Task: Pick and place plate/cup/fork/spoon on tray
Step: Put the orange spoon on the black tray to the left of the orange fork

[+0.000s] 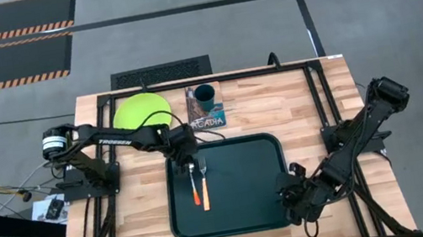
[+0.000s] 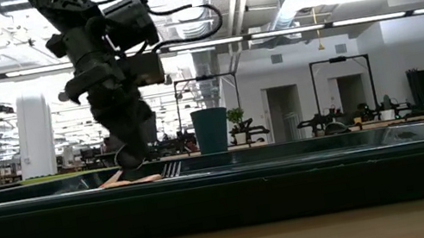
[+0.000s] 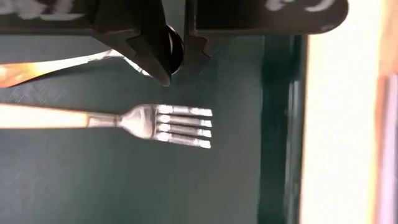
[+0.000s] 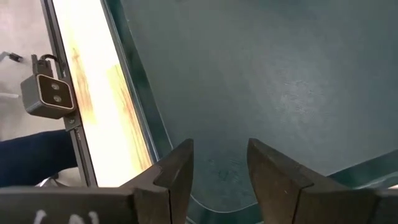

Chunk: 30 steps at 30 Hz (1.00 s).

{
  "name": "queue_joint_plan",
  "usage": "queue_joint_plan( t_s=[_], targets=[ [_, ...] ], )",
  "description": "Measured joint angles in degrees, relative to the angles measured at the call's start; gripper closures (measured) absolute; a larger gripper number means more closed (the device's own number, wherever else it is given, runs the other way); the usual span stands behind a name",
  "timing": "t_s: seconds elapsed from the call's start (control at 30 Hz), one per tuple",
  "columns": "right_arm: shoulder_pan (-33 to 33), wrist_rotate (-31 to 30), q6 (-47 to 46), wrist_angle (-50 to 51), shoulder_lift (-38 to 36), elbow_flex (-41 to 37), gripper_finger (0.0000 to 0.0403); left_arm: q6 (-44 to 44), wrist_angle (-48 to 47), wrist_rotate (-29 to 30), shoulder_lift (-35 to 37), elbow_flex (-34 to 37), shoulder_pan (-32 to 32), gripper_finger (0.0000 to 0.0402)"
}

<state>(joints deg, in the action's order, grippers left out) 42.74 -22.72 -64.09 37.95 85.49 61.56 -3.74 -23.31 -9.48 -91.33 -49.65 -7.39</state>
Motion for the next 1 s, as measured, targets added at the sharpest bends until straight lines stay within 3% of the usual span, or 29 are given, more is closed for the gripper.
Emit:
queue_joint_plan(
  t_s=[0.63, 1.0],
  targets=[
    [-1.53, -0.44, 0.06, 0.40, 0.02, 0.00, 0.0228, -1.01, 2.69, 5.52, -0.04, 4.07, 0.39, 0.0383],
    [-1.55, -0.42, 0.18, 0.66, 0.02, 0.00, 0.0228, -1.04, 0.87, 5.02, -0.13, 4.11, 0.39, 0.0319]
  ],
)
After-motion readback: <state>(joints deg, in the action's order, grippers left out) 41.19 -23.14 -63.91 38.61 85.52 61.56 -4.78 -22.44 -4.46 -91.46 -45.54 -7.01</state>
